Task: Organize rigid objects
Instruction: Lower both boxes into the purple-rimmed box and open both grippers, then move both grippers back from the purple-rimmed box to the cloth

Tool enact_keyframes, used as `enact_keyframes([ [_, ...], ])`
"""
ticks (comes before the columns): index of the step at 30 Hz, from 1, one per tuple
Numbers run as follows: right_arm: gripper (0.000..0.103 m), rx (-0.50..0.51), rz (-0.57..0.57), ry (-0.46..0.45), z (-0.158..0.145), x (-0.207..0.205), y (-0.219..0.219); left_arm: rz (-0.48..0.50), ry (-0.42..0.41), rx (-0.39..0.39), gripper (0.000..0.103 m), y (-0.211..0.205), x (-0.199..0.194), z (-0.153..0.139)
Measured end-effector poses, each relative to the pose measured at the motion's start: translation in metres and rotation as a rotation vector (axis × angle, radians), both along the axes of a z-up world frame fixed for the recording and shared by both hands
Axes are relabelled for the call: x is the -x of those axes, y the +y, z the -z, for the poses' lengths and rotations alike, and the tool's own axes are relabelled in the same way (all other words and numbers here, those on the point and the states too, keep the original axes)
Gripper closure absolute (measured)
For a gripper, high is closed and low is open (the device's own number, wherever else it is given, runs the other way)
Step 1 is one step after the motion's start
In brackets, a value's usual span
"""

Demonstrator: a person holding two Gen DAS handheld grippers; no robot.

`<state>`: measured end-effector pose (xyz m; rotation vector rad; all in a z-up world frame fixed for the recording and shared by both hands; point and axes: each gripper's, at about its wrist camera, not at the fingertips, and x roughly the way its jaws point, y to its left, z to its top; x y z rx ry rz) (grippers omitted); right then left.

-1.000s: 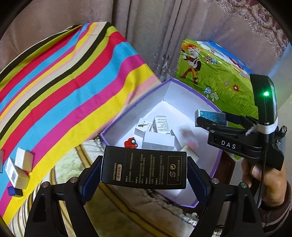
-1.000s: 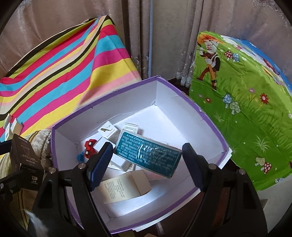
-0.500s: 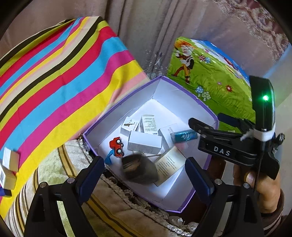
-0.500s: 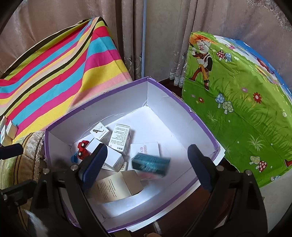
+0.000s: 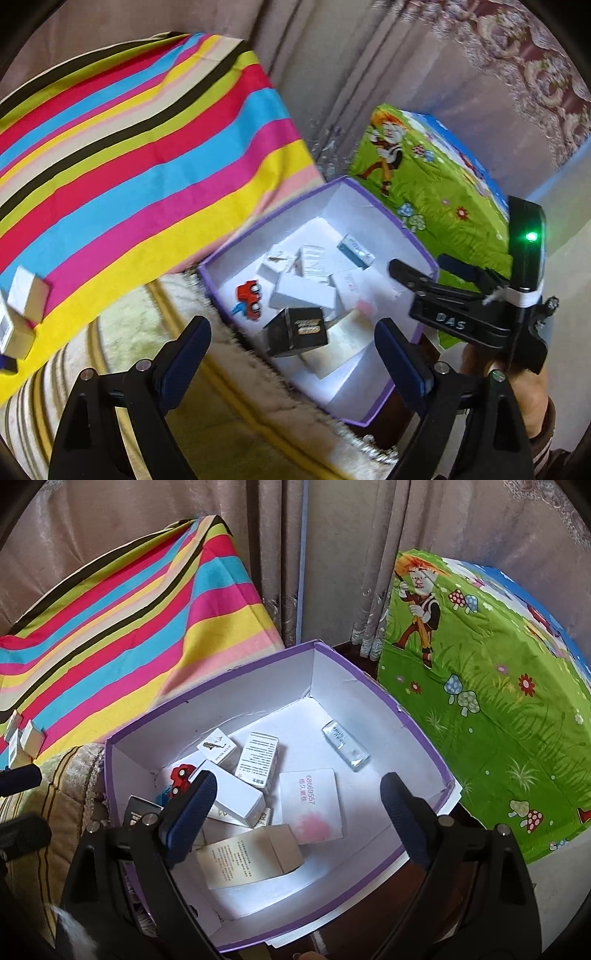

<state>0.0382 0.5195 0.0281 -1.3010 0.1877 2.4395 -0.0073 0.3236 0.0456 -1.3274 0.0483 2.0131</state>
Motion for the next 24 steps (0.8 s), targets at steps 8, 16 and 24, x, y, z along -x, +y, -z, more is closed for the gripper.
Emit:
enact_keyframes([
  [8, 0.011, -0.012, -0.045, 0.002, -0.005, 0.004, -0.016, -0.095, 0.046, 0.039, 0.012, -0.028, 0.009, -0.006],
  [16, 0.011, -0.001, -0.092, 0.014, -0.011, 0.007, -0.035, -0.115, -0.011, -0.010, 0.012, -0.046, 0.013, -0.002],
  [24, 0.011, 0.025, -0.206, 0.014, -0.014, 0.014, -0.081, -0.204, -0.002, -0.016, 0.012, -0.087, 0.015, -0.002],
])
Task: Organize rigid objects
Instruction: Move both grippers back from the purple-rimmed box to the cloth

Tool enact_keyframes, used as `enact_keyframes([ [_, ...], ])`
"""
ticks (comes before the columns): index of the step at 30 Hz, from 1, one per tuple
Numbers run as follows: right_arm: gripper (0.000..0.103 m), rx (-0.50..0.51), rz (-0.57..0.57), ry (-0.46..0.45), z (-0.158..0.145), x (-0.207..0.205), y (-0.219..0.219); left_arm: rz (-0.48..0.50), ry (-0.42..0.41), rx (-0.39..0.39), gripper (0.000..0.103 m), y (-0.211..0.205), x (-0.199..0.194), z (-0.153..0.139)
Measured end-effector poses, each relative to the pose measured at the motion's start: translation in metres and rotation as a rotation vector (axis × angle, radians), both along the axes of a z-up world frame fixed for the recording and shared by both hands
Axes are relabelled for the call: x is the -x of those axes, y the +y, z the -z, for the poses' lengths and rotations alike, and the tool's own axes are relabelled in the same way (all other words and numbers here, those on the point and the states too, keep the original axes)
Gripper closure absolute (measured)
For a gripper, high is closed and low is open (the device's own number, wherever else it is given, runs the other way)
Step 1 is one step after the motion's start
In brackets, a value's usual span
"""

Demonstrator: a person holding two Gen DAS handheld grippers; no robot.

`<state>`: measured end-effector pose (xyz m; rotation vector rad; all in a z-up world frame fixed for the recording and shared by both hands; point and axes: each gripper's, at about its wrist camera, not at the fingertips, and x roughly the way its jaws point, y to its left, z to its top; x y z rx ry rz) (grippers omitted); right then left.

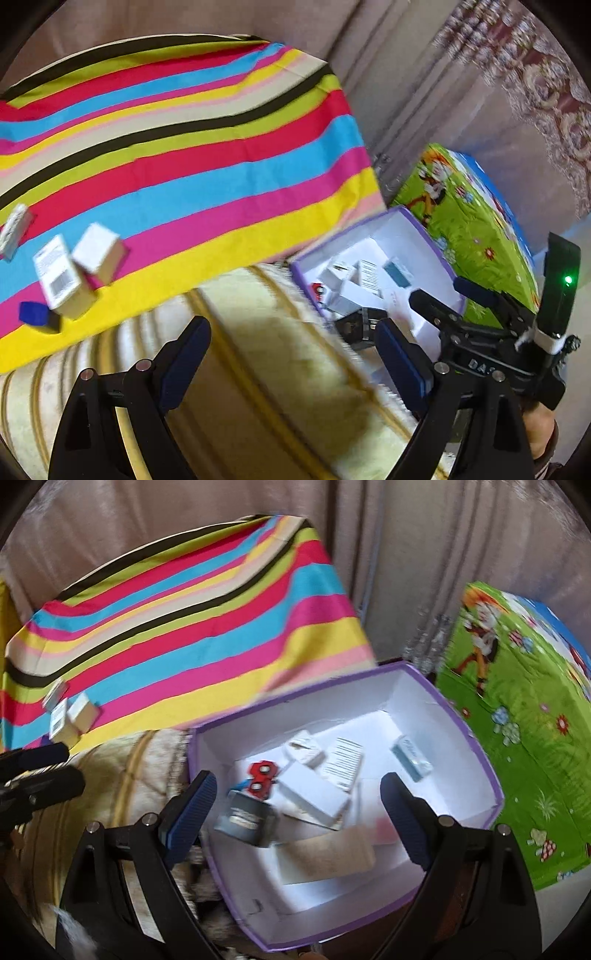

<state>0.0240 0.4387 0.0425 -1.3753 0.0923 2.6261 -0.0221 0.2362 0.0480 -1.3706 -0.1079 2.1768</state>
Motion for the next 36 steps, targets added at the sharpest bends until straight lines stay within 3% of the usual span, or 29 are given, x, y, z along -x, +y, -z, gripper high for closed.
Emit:
enact_keyframes([
  [15, 0.011, 0.016, -0.185, -0.022, 0.000, 0.011, -0.077, -0.221, 0.023, -0.020, 0.012, -0.105, -0.004, 0.000],
  [36, 0.011, -0.018, -0.360, -0.071, 0.010, 0.031, -0.149, -0.361, -0.006, 0.006, 0.012, -0.168, -0.001, 0.017],
])
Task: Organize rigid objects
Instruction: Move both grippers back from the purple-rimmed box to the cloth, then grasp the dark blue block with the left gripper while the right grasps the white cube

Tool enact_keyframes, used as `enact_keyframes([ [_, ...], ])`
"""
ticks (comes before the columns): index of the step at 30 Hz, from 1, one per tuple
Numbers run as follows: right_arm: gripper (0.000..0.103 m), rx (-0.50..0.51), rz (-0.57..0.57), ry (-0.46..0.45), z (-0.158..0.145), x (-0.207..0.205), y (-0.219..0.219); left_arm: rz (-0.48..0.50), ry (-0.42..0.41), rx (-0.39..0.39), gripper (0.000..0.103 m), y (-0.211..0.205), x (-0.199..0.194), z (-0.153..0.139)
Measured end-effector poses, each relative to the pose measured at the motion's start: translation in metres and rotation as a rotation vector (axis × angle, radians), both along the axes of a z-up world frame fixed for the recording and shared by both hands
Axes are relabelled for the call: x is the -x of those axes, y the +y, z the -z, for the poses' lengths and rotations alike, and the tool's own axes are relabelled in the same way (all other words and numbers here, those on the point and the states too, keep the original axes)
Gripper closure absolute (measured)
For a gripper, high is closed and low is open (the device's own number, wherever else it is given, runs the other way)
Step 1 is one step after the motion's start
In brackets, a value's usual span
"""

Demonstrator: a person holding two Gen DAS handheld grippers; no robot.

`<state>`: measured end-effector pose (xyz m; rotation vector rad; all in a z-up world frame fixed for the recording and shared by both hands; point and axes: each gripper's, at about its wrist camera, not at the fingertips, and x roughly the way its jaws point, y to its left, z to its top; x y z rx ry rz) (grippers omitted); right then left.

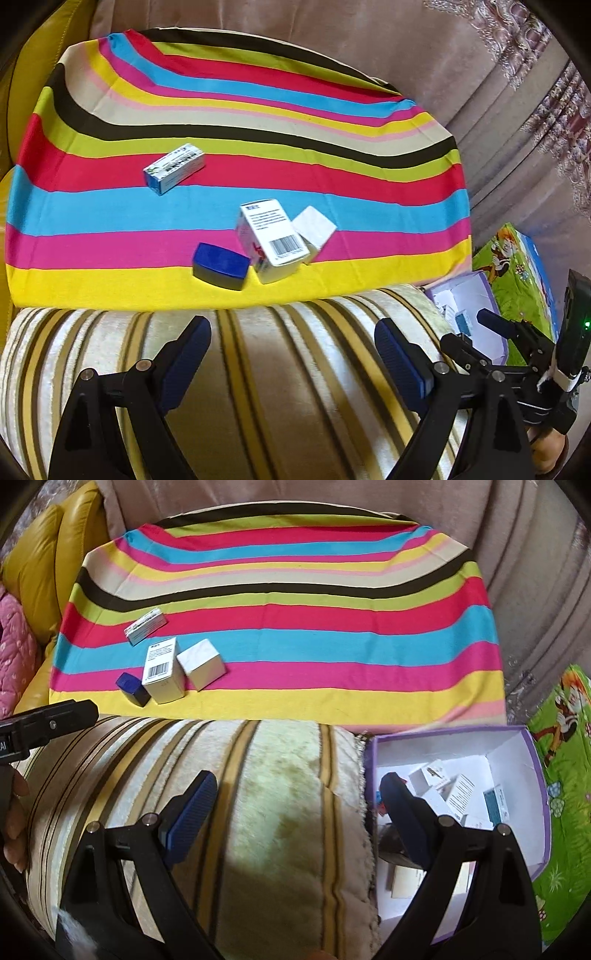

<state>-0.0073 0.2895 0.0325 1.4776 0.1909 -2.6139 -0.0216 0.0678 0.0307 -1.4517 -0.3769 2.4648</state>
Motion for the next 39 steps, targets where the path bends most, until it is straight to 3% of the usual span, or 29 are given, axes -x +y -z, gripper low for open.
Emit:
enact_keyframes([
  [11, 0.011, -0.032, -0.061, -0.013, 0.009, 0.017, -0.031, -0.002, -0.032, 0.076, 0.012, -0.018, 0.021, 0.012],
  [17, 0.011, -0.034, -0.088, -0.027, 0.016, 0.026, -0.043, 0.019, -0.096, 0.124, 0.021, -0.020, 0.037, 0.028],
  [25, 0.011, -0.035, -0.122, -0.046, 0.024, 0.042, -0.054, 0.045, -0.136, 0.185, 0.023, -0.016, 0.059, 0.043],
  [34, 0.011, -0.036, -0.154, -0.060, 0.036, 0.065, -0.066, 0.057, -0.164, 0.201, 0.033, -0.014, 0.071, 0.054],
  [39, 0.011, -0.036, -0.175, -0.071, 0.042, 0.079, -0.073, 0.068, -0.182, 0.203, 0.049, -0.013, 0.076, 0.060],
])
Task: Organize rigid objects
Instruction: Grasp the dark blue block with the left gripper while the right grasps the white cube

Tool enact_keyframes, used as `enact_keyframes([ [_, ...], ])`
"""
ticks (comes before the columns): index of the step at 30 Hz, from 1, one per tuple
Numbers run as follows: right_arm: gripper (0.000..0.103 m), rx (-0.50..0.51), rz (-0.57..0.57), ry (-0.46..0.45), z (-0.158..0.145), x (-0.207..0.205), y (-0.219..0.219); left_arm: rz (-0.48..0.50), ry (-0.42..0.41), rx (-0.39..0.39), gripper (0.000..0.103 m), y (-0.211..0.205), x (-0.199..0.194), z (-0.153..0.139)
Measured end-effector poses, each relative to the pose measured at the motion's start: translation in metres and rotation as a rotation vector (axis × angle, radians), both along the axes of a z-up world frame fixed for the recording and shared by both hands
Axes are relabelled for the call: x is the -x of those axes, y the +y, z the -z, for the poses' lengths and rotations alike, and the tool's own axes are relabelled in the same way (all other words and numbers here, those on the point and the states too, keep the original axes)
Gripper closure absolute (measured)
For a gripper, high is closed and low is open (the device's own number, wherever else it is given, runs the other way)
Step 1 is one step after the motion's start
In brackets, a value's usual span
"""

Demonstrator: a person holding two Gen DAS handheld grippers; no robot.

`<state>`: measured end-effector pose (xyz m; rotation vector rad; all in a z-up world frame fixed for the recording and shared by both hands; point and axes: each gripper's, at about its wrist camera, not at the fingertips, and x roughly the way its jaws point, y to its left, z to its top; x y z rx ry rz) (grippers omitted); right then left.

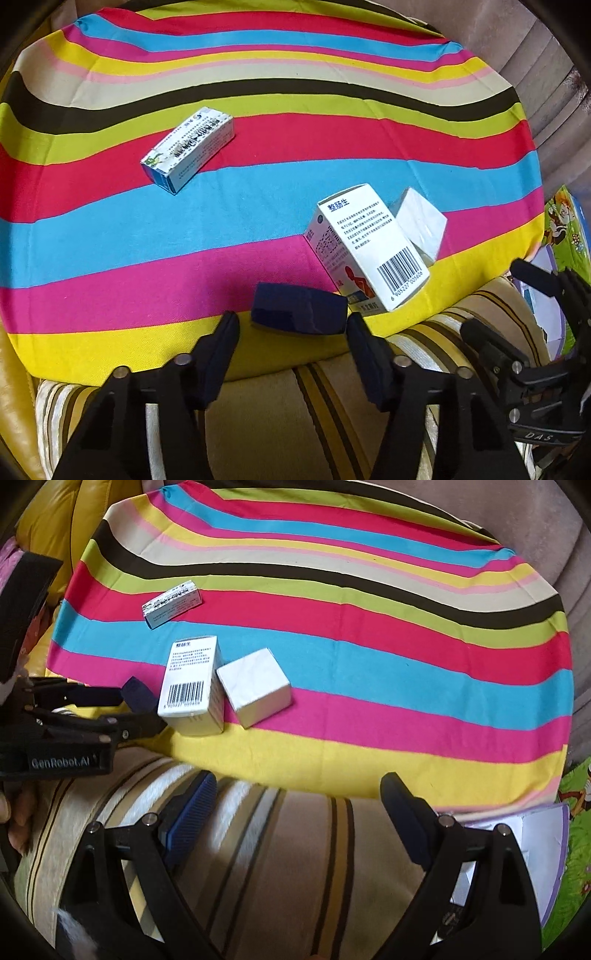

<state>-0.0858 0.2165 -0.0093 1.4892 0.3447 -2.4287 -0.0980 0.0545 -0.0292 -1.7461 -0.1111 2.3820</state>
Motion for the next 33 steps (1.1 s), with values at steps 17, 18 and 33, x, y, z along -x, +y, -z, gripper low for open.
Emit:
enact_keyframes([
  [17, 0.011, -0.003, -0.050, -0.010, 0.015, 0.046, -0.023, -0.032, 0.030, -0.030, 0.050, -0.010, -0.001, -0.002],
  [18, 0.011, -0.005, -0.052, -0.009, 0.016, 0.047, -0.024, -0.037, 0.033, -0.029, 0.050, -0.011, -0.002, -0.002],
  [33, 0.042, -0.008, -0.074, -0.062, 0.032, 0.061, -0.032, -0.100, 0.062, -0.040, 0.050, -0.017, -0.001, -0.003],
])
